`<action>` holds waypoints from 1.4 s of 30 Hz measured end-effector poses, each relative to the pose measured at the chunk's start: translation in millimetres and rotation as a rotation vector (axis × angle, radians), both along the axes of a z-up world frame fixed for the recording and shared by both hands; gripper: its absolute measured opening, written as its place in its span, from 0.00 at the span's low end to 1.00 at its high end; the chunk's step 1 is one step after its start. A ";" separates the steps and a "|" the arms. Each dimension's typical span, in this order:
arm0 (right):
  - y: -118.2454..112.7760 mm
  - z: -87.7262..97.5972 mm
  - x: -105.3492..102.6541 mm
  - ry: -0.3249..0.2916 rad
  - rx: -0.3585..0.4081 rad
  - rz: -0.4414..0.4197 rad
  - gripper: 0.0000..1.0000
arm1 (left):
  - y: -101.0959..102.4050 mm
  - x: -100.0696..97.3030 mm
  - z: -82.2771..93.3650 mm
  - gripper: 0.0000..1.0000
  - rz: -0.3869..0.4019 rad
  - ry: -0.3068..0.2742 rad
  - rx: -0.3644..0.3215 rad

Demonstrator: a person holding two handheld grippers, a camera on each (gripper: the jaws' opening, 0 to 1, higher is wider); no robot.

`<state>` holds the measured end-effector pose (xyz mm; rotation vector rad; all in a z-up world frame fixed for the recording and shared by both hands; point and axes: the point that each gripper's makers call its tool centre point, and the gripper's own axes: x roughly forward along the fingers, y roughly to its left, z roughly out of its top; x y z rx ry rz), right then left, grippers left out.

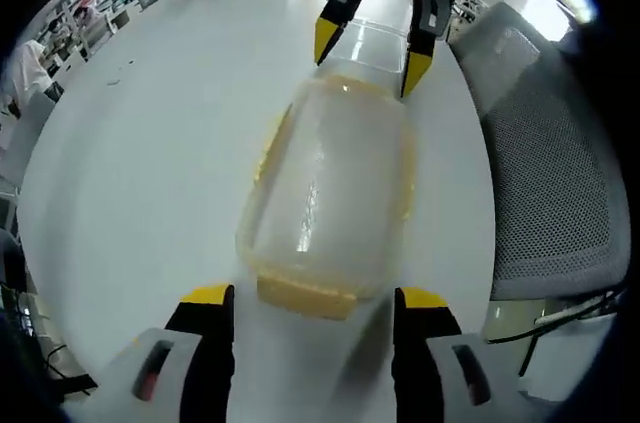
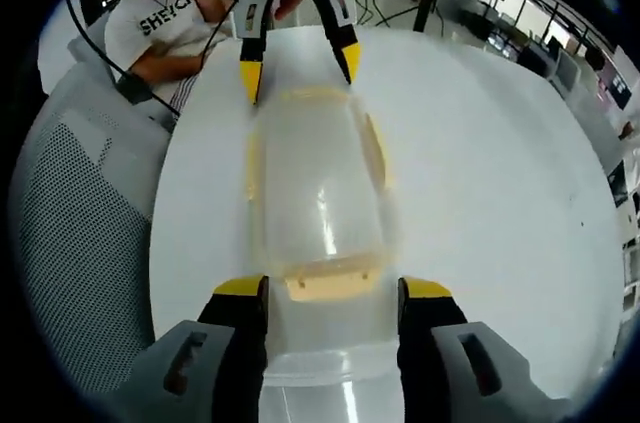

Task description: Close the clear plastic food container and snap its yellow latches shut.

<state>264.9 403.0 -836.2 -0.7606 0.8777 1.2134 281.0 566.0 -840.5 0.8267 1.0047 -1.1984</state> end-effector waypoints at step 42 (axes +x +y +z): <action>2.3 -14.5 -2.6 0.041 -0.124 0.074 0.36 | 4.2 1.3 -8.0 0.33 -0.177 -0.033 0.051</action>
